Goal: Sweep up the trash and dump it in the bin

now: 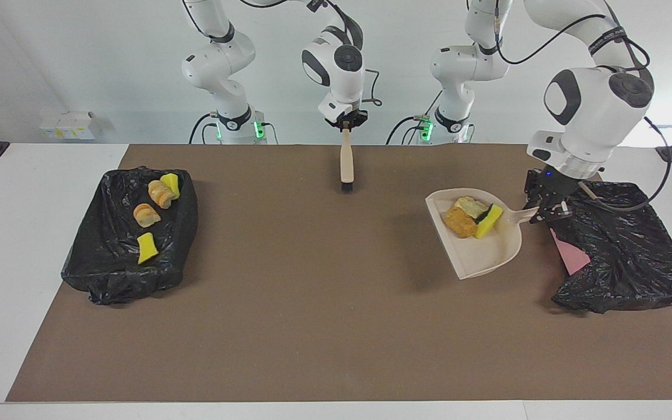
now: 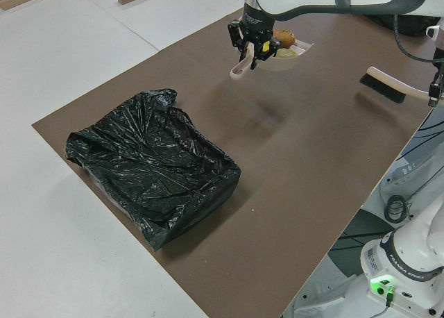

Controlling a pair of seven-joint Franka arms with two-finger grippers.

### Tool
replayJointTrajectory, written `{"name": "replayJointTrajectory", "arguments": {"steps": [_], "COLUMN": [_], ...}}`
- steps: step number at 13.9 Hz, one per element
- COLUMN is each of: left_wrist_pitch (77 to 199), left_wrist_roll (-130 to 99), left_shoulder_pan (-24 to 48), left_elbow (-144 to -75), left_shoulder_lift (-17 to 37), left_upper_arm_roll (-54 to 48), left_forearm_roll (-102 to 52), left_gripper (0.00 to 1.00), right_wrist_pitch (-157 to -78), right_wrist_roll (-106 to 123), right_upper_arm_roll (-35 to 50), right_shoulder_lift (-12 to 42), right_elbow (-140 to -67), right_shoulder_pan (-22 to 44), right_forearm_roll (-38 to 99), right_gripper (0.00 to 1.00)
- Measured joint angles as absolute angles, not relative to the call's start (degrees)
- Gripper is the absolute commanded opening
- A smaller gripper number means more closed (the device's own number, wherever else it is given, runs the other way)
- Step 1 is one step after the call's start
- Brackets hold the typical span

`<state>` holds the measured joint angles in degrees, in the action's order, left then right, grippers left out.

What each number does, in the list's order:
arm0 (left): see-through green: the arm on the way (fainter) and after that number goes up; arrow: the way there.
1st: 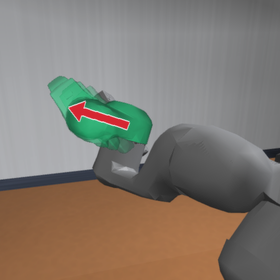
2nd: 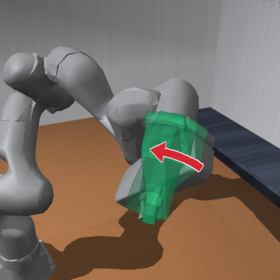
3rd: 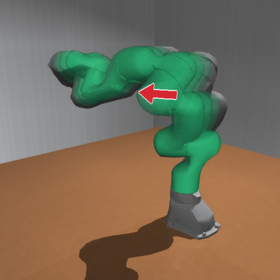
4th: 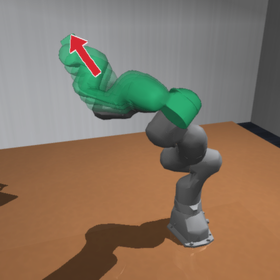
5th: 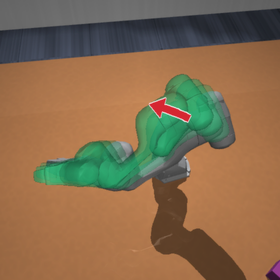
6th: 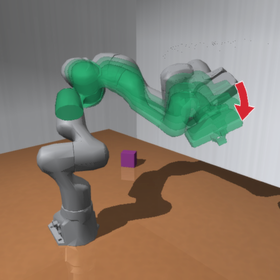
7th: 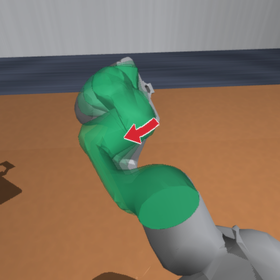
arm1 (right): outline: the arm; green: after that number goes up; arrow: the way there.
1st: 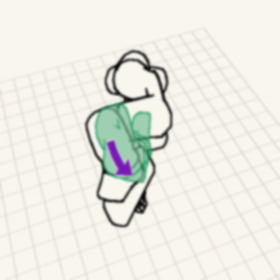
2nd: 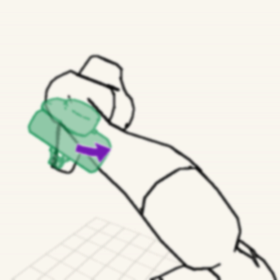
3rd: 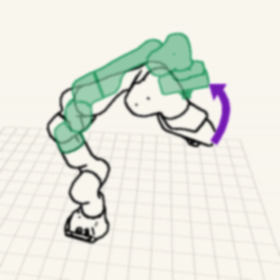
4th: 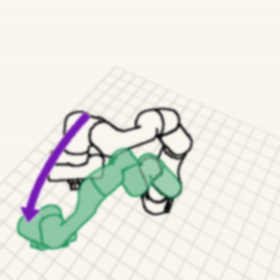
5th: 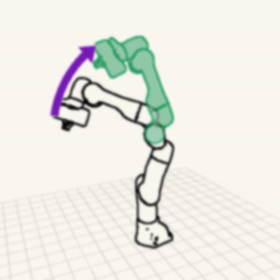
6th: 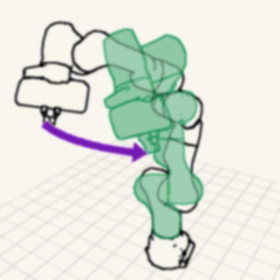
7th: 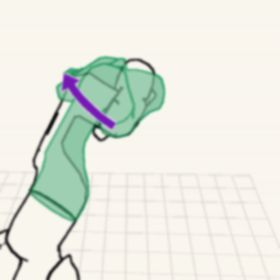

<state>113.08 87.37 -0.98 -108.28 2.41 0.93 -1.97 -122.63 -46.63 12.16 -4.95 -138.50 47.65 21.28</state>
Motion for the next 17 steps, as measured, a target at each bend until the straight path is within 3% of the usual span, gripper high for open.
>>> {"name": "replayJointTrajectory", "arguments": {"steps": [5,9,12,17], "left_wrist_pitch": [111.5,111.1,111.2,114.8], "left_wrist_roll": [100.7,110.3,118.9,122.6], "left_shoulder_pan": [-11.3,-18.4,-24.0,-25.8], "left_elbow": [-104.6,-98.6,-93.8,-87.1], "left_shoulder_lift": [4.0,7.8,11.9,16.7], "left_upper_arm_roll": [1.1,1.5,1.6,1.0], "left_forearm_roll": [-2.1,1.8,4.8,18.3], "left_gripper": [0.00,0.00,0.00,0.00], "right_wrist_pitch": [-123.4,-123.4,-123.7,-123.7], "right_wrist_roll": [-43.8,-42.2,-42.2,-42.1], "right_upper_arm_roll": [11.9,11.5,11.4,11.2], "right_shoulder_lift": [-3.7,-3.7,-3.5,-3.9], "right_elbow": [-138.5,-138.6,-138.2,-134.6], "right_shoulder_pan": [47.9,46.9,44.3,39.4], "right_forearm_roll": [21.3,21.3,21.3,21.3], "right_gripper": [0.00,0.37,0.47,0.50]}}
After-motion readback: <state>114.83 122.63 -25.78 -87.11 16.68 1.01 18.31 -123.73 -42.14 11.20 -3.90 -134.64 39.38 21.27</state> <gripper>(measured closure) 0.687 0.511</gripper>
